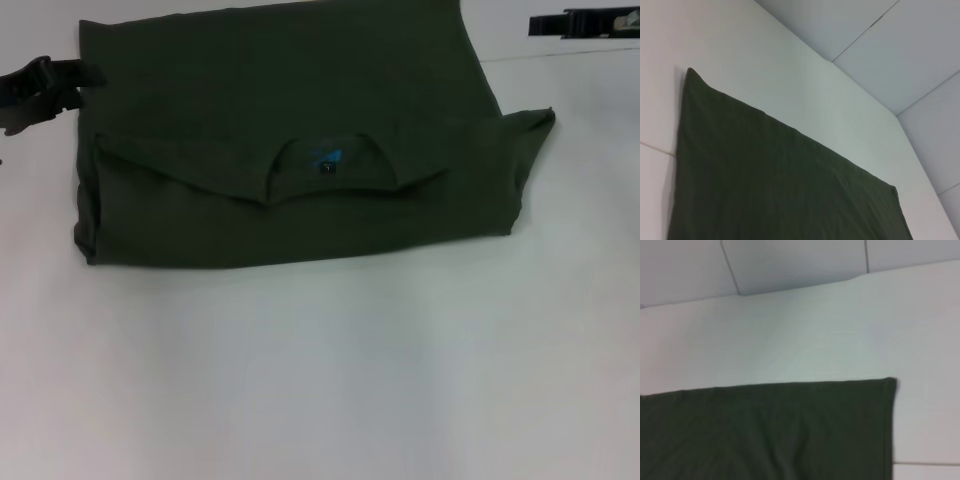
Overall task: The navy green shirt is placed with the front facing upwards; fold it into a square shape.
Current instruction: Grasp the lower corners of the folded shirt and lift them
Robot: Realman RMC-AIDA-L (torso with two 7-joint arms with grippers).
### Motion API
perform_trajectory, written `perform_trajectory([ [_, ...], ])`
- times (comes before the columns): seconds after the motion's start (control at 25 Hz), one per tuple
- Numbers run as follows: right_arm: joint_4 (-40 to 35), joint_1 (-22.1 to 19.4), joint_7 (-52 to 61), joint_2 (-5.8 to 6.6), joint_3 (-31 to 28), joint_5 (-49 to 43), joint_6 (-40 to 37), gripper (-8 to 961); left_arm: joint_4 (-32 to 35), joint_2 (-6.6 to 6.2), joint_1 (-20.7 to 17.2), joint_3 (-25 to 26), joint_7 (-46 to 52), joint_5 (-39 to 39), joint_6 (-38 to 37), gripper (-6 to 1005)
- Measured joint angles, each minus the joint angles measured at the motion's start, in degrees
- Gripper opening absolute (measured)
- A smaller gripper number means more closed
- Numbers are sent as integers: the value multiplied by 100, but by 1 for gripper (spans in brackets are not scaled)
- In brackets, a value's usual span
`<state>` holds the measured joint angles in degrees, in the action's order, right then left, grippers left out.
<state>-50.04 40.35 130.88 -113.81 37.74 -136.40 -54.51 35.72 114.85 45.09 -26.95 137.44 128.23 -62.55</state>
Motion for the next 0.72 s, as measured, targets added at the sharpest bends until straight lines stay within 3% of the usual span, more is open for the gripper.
perform_trajectory([
  [0.24,-38,27,199,122,4,0,-200,579,10,3,-12,-6,17,0,-29,562],
  [0.72,-43,42,207,123,5,-8,-384,593,26,4,-40,-2,20,-11,-96,701],
])
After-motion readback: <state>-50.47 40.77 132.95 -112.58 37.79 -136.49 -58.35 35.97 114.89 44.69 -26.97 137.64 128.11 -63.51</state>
